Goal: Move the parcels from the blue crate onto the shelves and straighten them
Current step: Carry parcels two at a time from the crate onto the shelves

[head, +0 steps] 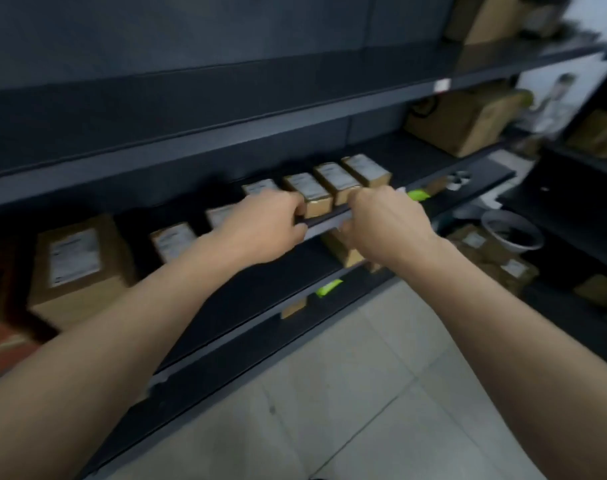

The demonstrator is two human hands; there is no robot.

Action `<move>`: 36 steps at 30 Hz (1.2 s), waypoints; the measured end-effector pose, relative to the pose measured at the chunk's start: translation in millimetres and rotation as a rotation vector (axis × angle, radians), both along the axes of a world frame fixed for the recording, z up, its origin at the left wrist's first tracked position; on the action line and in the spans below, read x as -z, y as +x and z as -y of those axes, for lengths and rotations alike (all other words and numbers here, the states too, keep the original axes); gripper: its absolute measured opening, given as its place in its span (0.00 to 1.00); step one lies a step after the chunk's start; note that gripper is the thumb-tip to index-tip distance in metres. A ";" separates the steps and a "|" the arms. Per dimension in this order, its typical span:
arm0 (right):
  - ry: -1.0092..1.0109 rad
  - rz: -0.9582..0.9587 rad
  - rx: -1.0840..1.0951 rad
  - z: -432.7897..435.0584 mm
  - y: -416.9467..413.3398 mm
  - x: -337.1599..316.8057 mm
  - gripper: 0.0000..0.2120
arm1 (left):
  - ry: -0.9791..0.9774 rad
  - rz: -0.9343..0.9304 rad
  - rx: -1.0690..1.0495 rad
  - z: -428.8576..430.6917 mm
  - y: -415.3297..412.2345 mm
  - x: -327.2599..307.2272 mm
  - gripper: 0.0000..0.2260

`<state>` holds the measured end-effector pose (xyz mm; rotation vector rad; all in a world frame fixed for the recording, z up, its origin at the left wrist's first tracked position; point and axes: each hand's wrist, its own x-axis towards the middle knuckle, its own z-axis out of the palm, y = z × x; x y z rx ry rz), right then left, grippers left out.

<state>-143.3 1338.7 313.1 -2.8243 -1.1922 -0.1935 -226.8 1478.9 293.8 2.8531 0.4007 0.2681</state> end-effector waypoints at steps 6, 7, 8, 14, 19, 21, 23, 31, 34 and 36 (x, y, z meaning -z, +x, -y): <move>0.036 0.159 0.238 171.5 74.3 -28.4 0.03 | 0.166 0.189 0.324 160.3 120.1 -34.1 0.10; 0.037 0.171 0.296 199.3 82.7 -31.8 0.04 | 0.237 0.208 0.374 185.6 136.8 -37.5 0.11; 0.034 0.182 0.355 226.7 90.2 -34.3 0.05 | 0.302 0.224 0.420 209.8 152.2 -40.6 0.12; 0.037 0.241 0.763 379.7 112.8 -35.5 0.09 | 0.375 0.395 0.768 360.4 230.6 -56.7 0.12; 0.019 0.261 1.083 486.3 111.2 -29.4 0.08 | 0.258 0.461 1.058 492.6 283.0 -56.6 0.13; -0.007 0.281 1.212 523.8 113.9 -32.2 0.06 | 0.203 0.461 1.195 544.2 298.0 -57.5 0.13; -0.033 0.284 1.325 558.8 118.3 -35.3 0.06 | 0.145 0.468 1.314 592.0 311.2 -61.2 0.13; -0.037 0.338 1.735 679.4 106.2 -28.6 0.10 | -0.064 0.390 1.692 745.7 343.7 -69.5 0.12; -0.039 0.311 1.899 716.8 82.9 -16.2 0.11 | -0.140 0.320 1.816 797.9 337.6 -58.3 0.11; -0.033 0.306 1.988 742.9 65.1 -8.0 0.10 | -0.173 0.277 1.893 835.4 327.7 -50.8 0.11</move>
